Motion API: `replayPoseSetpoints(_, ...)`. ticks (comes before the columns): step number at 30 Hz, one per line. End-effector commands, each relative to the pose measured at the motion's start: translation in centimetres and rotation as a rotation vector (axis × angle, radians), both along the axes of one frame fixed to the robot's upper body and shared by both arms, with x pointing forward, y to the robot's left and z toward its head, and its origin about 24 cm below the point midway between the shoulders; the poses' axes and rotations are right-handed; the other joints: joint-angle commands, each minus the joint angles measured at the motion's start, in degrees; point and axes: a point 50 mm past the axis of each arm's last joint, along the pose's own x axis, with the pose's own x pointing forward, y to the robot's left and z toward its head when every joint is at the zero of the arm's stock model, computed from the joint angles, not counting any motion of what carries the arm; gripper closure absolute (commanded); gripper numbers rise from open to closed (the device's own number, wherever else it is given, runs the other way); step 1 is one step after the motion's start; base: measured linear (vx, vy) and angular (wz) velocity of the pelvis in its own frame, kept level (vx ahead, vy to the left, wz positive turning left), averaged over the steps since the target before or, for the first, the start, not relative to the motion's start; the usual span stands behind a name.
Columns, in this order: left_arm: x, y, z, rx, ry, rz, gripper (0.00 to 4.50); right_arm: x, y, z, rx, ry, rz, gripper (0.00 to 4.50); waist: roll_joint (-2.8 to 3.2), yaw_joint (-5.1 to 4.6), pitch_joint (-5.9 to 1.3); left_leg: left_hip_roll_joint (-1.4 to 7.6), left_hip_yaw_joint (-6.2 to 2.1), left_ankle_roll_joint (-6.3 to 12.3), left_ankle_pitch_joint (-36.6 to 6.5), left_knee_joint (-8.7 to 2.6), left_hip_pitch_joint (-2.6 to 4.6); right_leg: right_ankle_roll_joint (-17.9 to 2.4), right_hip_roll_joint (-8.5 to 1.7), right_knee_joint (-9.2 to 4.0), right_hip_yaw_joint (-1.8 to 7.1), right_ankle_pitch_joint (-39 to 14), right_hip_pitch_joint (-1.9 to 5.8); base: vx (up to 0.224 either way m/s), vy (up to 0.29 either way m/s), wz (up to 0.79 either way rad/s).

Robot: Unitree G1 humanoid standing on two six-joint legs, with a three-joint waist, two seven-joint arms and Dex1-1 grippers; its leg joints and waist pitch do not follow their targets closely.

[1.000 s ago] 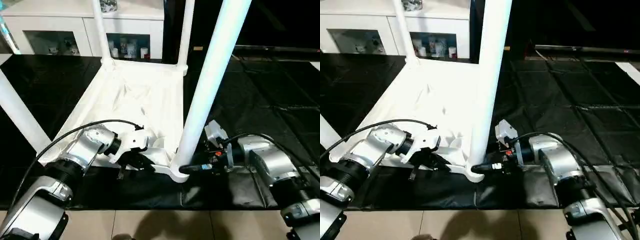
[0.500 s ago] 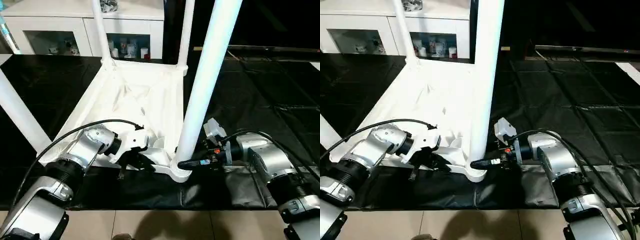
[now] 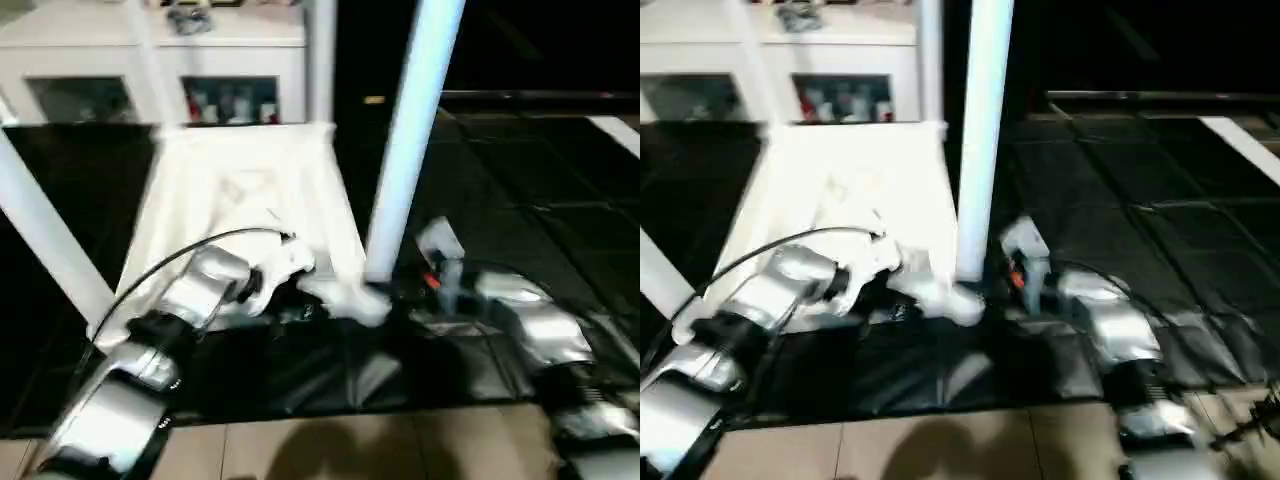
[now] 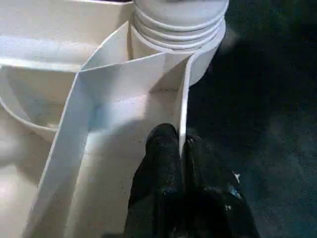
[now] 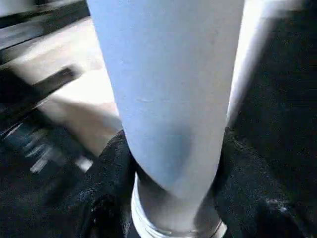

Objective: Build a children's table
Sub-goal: Rotate leg to tighten

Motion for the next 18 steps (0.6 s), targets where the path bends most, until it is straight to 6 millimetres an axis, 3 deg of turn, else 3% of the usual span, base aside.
replayPoseSetpoints(1,0.9,-3.8,3.2,-0.178,-0.099,0.006,4.50,-0.5,4.1,-1.2,-0.006,0.065,0.063,2.52,-0.74,0.48,-4.02,0.47,-0.27,2.03,-7.91,-3.50,-0.49,-7.11,-3.85,-5.29,2.67,-19.65,3.47,0.000,0.000,0.00)
replayPoseSetpoints(6,1.0,-4.6,3.4,-0.152,-0.136,0.001,4.50,-0.2,5.1,-0.9,-0.031,0.023,0.062,2.52,-0.84,0.82,-4.35,0.55,-0.10,4.13,-4.45,-3.34,-0.68,-10.30,-3.84,-4.24,2.91,-9.89,3.81,0.000,0.000,0.00)
replayPoseSetpoints(7,1.0,-4.4,3.3,-0.141,-0.137,-0.006,4.50,-0.2,5.2,-1.0,-0.025,0.025,0.070,1.98,-0.72,0.81,-4.32,0.63,-0.09,4.64,-4.21,-3.37,-0.65,-10.81,-3.81,-4.14,2.92,-8.79,3.81,0.000,0.000,0.00)
replayPoseSetpoints(12,0.7,-3.6,2.7,-0.103,-0.117,-0.034,4.50,-0.7,4.8,-1.1,-0.008,0.030,0.095,1.56,-0.68,0.78,-4.06,0.75,-0.08,4.64,-6.03,-3.53,-0.44,-10.52,-3.95,-4.51,2.91,-11.27,3.84,0.000,0.000,0.00)
replayPoseSetpoints(18,0.0,-2.1,2.1,-0.084,-0.109,-0.138,4.50,-1.4,2.7,-0.6,0.021,-0.010,0.162,1.03,-0.65,0.99,-3.92,0.92,-0.09,4.74,-7.42,-3.64,-0.41,-9.47,-4.03,-4.86,3.04,-13.66,3.77,0.000,0.000,0.00)
